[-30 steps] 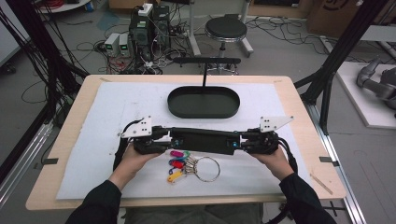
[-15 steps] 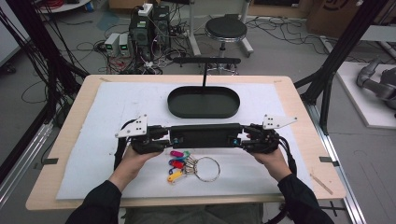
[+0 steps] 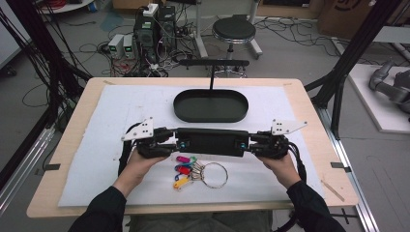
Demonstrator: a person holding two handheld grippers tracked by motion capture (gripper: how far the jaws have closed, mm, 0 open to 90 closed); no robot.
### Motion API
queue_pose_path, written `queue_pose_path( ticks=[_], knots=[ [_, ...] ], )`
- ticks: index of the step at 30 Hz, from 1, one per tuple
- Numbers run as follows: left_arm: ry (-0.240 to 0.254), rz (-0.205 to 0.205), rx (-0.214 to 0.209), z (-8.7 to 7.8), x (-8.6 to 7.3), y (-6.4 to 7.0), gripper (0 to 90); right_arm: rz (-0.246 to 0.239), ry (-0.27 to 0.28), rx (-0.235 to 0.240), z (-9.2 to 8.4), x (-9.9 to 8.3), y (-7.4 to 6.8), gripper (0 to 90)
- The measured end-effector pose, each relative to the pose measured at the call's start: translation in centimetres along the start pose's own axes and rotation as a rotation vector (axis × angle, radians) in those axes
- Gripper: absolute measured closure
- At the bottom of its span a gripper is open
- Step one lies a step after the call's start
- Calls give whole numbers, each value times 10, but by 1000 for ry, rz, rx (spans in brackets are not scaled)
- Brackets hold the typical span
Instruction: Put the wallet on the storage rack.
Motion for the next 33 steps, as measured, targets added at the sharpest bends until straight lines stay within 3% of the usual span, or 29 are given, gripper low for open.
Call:
queue_pose_path(
  ticks=[5,8,15,23,33],
  knots=[
    [-21,-5,75,-4,0,-6,462,-16,-2,-77,-3,2,3,765],
    [-28,10,104,-8,3,-8,453,-19,3,-110,-5,3,4,765],
    [-36,39,171,-21,9,-12,398,-7,32,-266,-18,7,19,767],
    [-71,34,259,-43,3,-14,355,4,33,-349,-15,10,36,767],
    [-70,27,297,-61,-5,-12,330,11,29,-402,-3,17,61,766]
  ],
)
Point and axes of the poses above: each handheld gripper's, and its own axes: z roughly forward along the jaws, x roughly out of its top, y roughly to its right, the point moved 4 cm from there along z, roughly forward along the jaws, and after that the axes turned 8 degrees about x, right-handed, at the moved point
